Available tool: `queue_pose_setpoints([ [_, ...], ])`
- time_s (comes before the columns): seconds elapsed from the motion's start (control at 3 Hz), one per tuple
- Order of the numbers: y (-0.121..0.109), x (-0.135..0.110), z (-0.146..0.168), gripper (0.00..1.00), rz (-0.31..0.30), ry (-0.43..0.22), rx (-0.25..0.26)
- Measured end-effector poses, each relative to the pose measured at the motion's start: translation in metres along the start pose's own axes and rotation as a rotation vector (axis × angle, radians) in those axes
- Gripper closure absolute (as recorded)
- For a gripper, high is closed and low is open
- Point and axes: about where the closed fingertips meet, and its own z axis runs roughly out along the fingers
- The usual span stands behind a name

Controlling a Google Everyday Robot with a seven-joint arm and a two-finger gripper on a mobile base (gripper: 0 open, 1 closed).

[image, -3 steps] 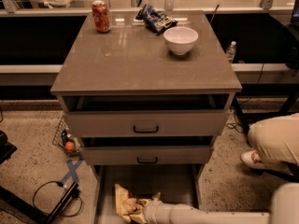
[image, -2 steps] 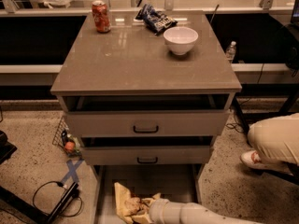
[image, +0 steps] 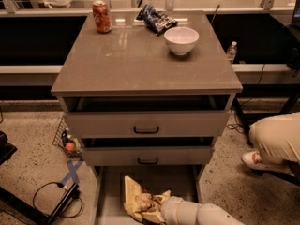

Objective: Pick brown chip bag from bottom drawer and place on counter

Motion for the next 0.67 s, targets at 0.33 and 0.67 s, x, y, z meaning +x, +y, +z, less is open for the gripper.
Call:
queue_pose_setpoints([
  [0.33, 0.002, -0.042, -0.013, 1.00, 0.010, -0.004, 0.003],
  [0.67, 0.013, -0.155, -0.041, 1.00, 0.047, 0.001, 0.001],
])
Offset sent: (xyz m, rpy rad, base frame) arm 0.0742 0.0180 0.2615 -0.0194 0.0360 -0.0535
